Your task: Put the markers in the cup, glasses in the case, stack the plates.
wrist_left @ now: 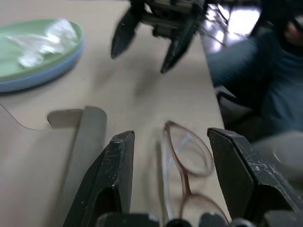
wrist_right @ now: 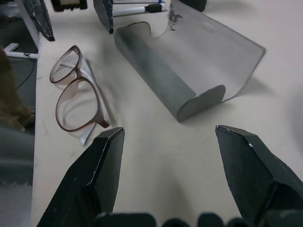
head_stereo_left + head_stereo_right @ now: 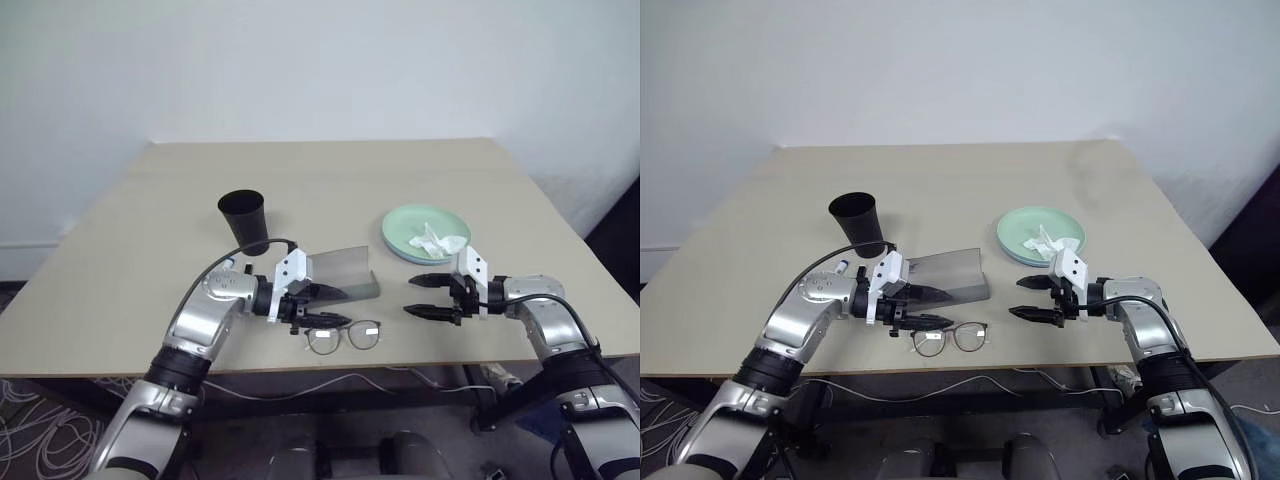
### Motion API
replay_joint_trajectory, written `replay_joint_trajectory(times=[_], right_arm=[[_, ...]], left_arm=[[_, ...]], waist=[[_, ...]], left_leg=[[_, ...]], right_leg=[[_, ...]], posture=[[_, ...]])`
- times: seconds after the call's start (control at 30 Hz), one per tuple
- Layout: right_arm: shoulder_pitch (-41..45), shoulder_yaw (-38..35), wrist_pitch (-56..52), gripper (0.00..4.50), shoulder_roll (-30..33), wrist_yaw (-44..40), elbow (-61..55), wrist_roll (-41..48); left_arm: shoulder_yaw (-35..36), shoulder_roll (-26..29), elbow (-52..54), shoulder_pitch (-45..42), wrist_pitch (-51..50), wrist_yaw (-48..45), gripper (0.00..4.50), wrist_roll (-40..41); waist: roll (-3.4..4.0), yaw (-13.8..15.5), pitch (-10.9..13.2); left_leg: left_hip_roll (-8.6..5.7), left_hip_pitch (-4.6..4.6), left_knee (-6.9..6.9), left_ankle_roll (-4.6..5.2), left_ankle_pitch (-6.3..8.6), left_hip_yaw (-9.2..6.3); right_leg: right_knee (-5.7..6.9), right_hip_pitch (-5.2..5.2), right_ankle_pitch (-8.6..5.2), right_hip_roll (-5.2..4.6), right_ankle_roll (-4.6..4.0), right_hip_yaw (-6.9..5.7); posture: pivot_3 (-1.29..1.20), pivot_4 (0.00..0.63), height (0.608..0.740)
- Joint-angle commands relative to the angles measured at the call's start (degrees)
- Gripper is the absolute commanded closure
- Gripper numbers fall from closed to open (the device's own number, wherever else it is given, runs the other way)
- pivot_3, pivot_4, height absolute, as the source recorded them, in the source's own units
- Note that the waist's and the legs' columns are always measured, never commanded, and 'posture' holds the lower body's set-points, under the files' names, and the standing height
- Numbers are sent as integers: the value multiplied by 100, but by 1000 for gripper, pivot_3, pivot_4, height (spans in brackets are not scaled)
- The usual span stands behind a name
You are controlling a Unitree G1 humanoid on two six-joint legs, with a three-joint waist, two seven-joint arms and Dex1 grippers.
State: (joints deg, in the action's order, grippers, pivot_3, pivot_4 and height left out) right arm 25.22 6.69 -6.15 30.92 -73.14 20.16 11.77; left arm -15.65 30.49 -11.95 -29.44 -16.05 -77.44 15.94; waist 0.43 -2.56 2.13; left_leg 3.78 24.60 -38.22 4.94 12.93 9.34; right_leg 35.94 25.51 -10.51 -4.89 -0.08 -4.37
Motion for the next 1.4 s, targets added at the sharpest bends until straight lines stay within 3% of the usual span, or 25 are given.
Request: replay_joint_trajectory(times=[0.03,0.43,0.77,1.2,1.4], right_arm=[[48,-17,83,1181,8,-4,-183,67],[-251,30,187,1181,-241,406,-397,71],[-542,25,184,1181,-303,703,-628,91],[-642,77,233,1181,-332,875,-612,46],[-646,97,243,1139,-330,955,-598,2]], left_arm=[[-131,120,-220,-437,180,-497,1947,-118],[-1025,116,-1198,-1123,1028,-1505,1947,-872],[-1010,-412,-2200,-1563,1345,-1475,1947,-1197],[-1019,-842,-2561,-1657,1461,-1355,1947,-1517],[-969,-912,-2557,-1600,1459,-1284,3825,-1585]], waist=[[0,1,0],[-1,10,1],[-4,5,2],[-7,6,3],[-7,5,3]], left_leg=[[0,2,0,0,0,0],[-3,4,0,1,0,-5],[-6,6,-9,3,1,-17],[-9,7,-15,7,2,-21],[-9,6,-19,7,2,-24]], right_leg=[[-3,0,0,0,0,-1],[-8,-2,-1,2,1,0],[-6,-5,-2,5,2,-4],[-6,-8,-2,3,2,-5],[-2,-8,-2,4,2,-5]], posture=[[0,0,740],[0,0,740],[0,0,740],[0,0,740],[0,0,740]])
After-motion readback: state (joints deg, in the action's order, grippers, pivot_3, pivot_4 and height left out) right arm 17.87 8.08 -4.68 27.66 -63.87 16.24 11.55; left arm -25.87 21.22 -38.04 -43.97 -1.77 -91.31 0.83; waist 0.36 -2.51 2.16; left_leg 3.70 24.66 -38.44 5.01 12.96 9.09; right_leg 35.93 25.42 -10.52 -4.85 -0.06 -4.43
